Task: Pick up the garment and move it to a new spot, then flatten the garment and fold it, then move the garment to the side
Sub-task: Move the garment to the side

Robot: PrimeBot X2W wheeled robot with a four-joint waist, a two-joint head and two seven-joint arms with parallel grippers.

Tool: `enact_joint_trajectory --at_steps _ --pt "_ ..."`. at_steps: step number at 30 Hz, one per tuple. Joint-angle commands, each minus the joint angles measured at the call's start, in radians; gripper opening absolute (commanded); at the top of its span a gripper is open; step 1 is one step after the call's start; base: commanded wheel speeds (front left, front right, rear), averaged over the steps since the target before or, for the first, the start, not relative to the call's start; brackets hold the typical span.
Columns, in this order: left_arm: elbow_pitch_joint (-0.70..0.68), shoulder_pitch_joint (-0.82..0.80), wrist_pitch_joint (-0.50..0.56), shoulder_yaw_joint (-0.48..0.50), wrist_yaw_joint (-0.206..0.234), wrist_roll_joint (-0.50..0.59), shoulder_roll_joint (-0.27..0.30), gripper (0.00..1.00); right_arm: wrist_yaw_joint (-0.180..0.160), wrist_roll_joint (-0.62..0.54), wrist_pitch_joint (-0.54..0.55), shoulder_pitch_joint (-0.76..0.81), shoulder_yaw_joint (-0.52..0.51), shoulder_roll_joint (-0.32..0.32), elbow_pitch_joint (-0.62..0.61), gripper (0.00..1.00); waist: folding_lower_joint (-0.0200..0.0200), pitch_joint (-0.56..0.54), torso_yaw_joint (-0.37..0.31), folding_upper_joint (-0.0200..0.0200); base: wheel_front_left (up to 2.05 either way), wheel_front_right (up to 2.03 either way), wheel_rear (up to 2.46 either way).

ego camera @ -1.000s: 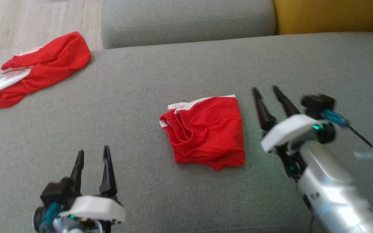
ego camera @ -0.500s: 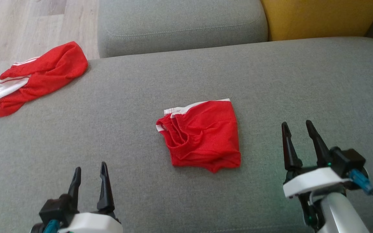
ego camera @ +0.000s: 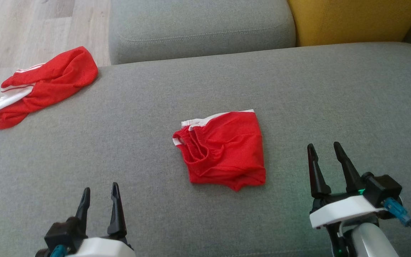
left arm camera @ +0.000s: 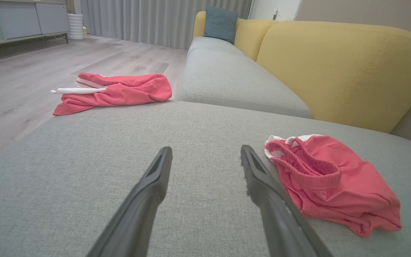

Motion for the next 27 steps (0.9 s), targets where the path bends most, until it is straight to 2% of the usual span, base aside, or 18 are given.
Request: enact_joint_trajectory --at_steps 1,20,23,27 --pt "-0.029 -0.037 -0.012 0.038 -0.003 0.003 -0.007 1.0 0.007 0.008 -0.003 -0.024 0.025 0.001 -0.039 1.0 0.0 0.0 0.0 -0.0001 0.0 0.0 0.0" --pt "-0.023 -0.042 -0.012 0.037 -0.008 -0.001 -0.007 1.0 0.007 -0.027 0.028 -0.036 -0.008 0.001 -0.047 1.0 0.0 0.007 0.007 -0.0001 0.0 0.0 0.0" --pt "-0.025 -0.046 -0.012 0.036 -0.007 -0.002 -0.007 1.0 0.007 -0.058 0.063 -0.058 -0.023 0.001 -0.047 1.0 0.0 0.012 0.01 -0.0001 0.0 0.0 0.0" --pt "-0.028 -0.055 -0.012 0.03 -0.008 -0.003 -0.007 1.0 0.007 -0.097 0.165 -0.112 -0.03 0.001 -0.034 1.0 0.0 0.025 0.017 -0.0001 0.0 0.0 0.0"
